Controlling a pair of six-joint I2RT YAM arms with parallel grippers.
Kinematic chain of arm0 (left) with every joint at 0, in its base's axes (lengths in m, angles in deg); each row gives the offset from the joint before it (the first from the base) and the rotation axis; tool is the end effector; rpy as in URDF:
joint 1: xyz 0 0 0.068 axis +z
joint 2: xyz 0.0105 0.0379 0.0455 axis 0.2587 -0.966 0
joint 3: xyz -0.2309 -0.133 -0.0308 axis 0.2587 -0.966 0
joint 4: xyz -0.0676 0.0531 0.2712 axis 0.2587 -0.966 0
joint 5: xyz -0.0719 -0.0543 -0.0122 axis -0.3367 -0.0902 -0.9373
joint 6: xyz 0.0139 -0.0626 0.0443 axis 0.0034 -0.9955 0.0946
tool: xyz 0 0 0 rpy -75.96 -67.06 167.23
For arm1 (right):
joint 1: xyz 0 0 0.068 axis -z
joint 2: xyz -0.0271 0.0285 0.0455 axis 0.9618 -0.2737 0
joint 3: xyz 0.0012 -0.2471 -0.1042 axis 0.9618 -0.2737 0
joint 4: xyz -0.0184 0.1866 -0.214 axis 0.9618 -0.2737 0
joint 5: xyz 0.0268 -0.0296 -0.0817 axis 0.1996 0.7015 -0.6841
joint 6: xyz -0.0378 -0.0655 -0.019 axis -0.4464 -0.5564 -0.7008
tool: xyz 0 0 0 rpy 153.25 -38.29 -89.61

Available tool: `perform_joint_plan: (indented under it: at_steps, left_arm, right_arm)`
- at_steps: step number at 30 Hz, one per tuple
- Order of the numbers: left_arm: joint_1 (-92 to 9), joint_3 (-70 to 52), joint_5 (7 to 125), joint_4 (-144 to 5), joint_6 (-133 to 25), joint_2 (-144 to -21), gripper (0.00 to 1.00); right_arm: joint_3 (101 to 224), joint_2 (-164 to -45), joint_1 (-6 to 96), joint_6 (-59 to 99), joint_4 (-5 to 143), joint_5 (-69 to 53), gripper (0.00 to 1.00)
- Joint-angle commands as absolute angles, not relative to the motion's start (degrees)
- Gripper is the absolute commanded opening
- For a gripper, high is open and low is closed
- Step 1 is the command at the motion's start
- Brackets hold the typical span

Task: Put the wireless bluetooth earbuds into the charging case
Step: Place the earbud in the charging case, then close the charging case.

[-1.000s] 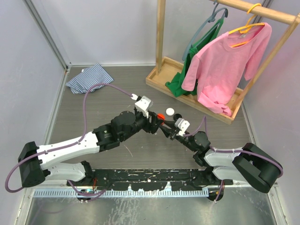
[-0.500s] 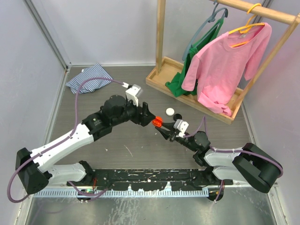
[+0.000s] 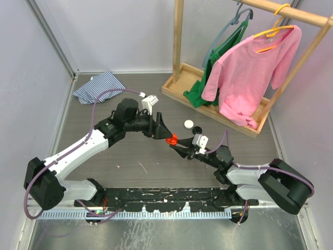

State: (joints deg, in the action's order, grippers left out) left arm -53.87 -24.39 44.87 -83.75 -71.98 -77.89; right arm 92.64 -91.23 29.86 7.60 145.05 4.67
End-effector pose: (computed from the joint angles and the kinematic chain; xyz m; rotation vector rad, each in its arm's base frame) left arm 0.2364 -0.2325 0.2927 0.5237 2.1501 -1.2376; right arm 0.1507 0.1797 0.1747 -0.8616 1.1039 0.8060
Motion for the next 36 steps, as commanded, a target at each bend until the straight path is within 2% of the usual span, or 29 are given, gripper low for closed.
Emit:
perform_joint_plan:
  at_steps: [1,22,36]
  left_arm:
    - [-53.3,-22.0,39.4,-82.1,-73.8,-78.7,0.68]
    - [-53.1,-24.5,30.2,-74.6,-77.8,-81.3,0.51]
    - [-53.1,-25.3,27.1,-73.9,-76.9,-77.1,0.49]
  right_arm:
    - [94.7,-90.9,29.8,9.2,150.7,7.4,0.01]
    - [95.6,-93.0,29.8,12.1,152.8,11.5,0.01]
    - [96.6,-95.1,30.2,13.2,152.3,12.4,0.01]
